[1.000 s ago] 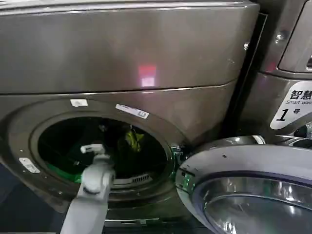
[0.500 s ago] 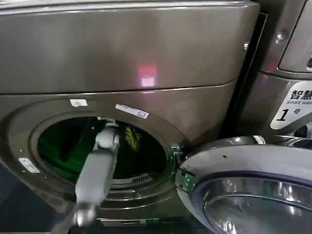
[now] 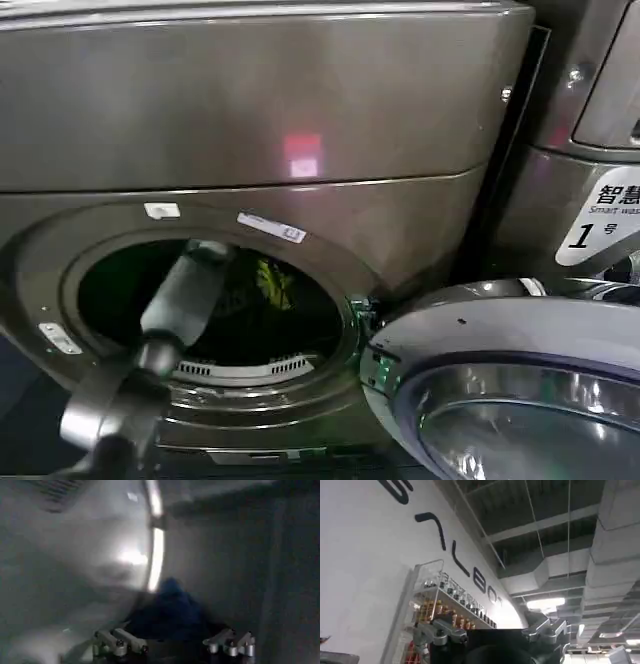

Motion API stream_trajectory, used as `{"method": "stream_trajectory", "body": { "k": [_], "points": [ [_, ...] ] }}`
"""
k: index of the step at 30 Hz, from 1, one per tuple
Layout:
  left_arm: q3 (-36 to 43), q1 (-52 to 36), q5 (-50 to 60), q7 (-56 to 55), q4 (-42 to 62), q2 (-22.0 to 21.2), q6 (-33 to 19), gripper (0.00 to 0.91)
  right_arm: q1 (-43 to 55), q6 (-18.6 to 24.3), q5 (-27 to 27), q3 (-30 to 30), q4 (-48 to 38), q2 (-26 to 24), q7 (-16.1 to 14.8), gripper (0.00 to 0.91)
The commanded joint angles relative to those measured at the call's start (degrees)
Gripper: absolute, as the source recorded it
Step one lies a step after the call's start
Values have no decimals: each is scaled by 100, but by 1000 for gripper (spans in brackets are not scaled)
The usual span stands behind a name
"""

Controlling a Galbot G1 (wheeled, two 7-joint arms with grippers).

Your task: Grasp the clothes from the dryer.

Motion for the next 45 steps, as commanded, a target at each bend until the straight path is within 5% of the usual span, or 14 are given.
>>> {"method": "stream_trajectory", "body": {
  "k": [1, 21, 23, 24, 25, 30, 45],
  "points": [
    [664, -472, 1491, 1371, 838, 133, -291, 907, -2, 9, -20, -19, 78, 58, -6, 907],
    [1265, -608, 563, 1002, 1817, -162, 23, 907, -35, 35, -40, -52, 111, -11, -17, 907],
    [1390, -624, 238, 931, 1896, -184, 155, 546, -25, 42, -43, -60, 113, -13, -12, 907],
    [1428, -616, 225, 925, 1909, -182, 202, 284, -26, 46, -46, -60, 113, -13, -12, 907],
    [1448, -609, 199, 909, 1937, -171, 197, 148, -27, 47, -50, -58, 111, -12, -10, 907],
    [1471, -595, 87, 837, 1902, -142, 64, 46, -9, 50, -70, -94, 127, -11, -7, 907],
    [1681, -781, -192, 1031, 1952, -166, -102, 0, -6, 51, -102, -101, 120, 6, -4, 907]
  ]
}}
